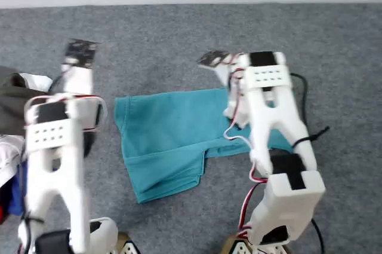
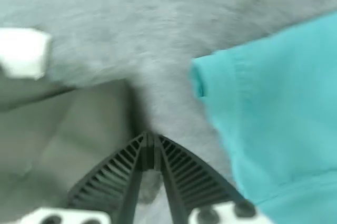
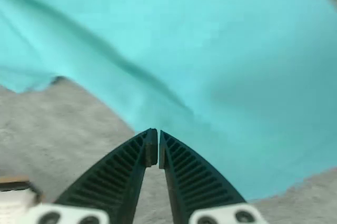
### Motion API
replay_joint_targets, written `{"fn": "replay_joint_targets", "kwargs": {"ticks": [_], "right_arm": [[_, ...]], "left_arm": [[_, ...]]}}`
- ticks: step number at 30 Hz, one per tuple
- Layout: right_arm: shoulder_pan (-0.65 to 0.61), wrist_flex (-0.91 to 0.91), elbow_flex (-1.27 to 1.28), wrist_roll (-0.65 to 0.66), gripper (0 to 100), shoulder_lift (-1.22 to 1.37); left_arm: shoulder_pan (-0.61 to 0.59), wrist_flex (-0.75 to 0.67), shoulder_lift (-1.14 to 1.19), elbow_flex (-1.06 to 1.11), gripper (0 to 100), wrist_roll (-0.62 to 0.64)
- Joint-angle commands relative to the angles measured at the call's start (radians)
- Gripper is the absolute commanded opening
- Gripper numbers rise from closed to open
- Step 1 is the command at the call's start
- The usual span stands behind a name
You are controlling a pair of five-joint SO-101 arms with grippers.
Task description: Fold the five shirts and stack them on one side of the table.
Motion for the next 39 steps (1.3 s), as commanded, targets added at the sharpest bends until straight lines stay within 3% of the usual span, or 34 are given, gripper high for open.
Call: {"fn": "replay_joint_targets", "kwargs": {"ticks": [1, 9, 15, 20, 24, 31, 39], "right_arm": [[-0.076, 0.019, -0.002, -0.040, 1.0, -0.054], [-0.220, -0.081, 0.161, -0.100, 1.0, 0.082], [-0.288, -0.021, 0.138, -0.104, 1.0, 0.090], [-0.289, 0.042, 0.035, -0.101, 1.0, -0.010], [-0.285, -0.015, -0.006, -0.101, 1.0, -0.033], [-0.242, -0.124, -0.005, -0.104, 1.1, 0.128], [-0.308, -0.008, -0.005, -0.109, 1.1, 0.254]], "left_arm": [[-0.100, 0.041, -0.104, -0.042, 1, 0.017], [-0.319, 0.054, -0.181, -0.042, 1, 0.071], [-0.436, 0.061, -0.186, -0.041, 1, 0.074], [-0.459, 0.061, -0.187, -0.041, 1, 0.074], [-0.460, 0.061, -0.187, -0.041, 1, 0.083], [-0.460, 0.061, -0.187, -0.041, 1, 0.115], [-0.459, 0.060, -0.184, -0.041, 1, 0.115]]}}
